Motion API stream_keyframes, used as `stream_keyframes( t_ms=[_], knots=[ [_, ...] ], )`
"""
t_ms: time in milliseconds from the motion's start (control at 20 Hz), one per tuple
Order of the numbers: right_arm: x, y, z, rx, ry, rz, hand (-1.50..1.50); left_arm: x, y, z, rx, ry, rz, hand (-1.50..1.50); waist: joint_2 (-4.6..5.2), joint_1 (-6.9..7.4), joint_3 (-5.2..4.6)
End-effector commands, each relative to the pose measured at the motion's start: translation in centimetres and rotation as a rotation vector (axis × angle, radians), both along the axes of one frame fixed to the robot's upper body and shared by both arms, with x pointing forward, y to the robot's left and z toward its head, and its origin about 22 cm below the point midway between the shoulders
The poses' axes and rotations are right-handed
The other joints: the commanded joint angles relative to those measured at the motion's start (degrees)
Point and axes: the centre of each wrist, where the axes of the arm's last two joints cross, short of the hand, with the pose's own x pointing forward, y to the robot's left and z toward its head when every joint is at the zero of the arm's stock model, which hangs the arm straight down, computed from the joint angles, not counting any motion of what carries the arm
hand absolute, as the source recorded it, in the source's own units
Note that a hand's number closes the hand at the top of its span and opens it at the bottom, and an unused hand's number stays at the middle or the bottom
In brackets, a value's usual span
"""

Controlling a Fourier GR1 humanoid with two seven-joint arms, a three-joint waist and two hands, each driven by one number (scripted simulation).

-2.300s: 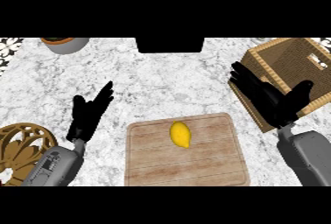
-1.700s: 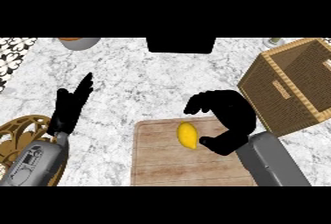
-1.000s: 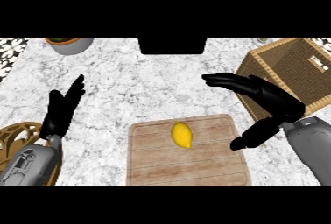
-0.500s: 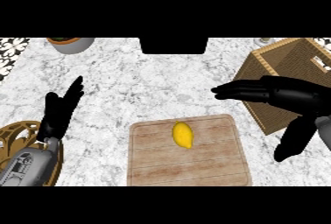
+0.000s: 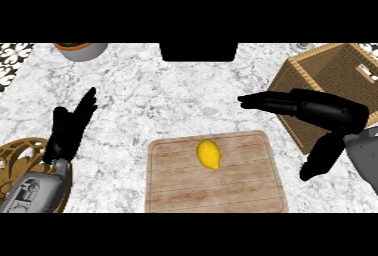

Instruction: Pick the lemon from the cutting board and place it in the basket

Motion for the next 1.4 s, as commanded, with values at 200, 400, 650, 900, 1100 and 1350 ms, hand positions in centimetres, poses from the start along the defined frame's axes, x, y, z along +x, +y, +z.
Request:
stream_keyframes(
  t_ms=[200, 400, 650, 900, 1100, 1350],
  knots=[
    [0.6, 0.9, -1.7, 0.019, -0.018, -0.065, -1.50, 0.2, -0.1, 0.8, 0.007, -0.013, -0.011, 0.00, 0.04, 0.01, 0.00],
    [1.7, 3.3, -3.8, 0.021, -0.017, -0.049, -1.50, 0.7, -1.0, 0.0, 0.010, -0.009, -0.013, 0.00, 0.11, 0.16, 0.00],
    [1.7, 3.9, -6.2, 0.013, 0.005, -0.021, -1.50, 1.2, 0.1, -0.8, 0.005, -0.003, -0.003, 0.00, 0.11, 0.01, 0.00],
    [0.6, 5.3, -10.6, 0.010, -0.001, -0.044, -1.50, 0.1, 1.7, 0.8, 0.003, -0.004, -0.007, 0.00, 0.07, 0.21, 0.01],
    [0.0, 8.0, -9.2, 0.008, -0.026, -0.040, -1.50, -0.3, 0.7, -0.1, 0.010, -0.014, -0.001, 0.00, -0.02, -0.01, 0.00],
    [0.4, 8.6, -10.2, 0.006, -0.014, -0.030, -1.50, -1.4, 0.2, 0.3, 0.003, 0.006, -0.005, 0.00, -0.02, 0.09, 0.00]
  ],
)
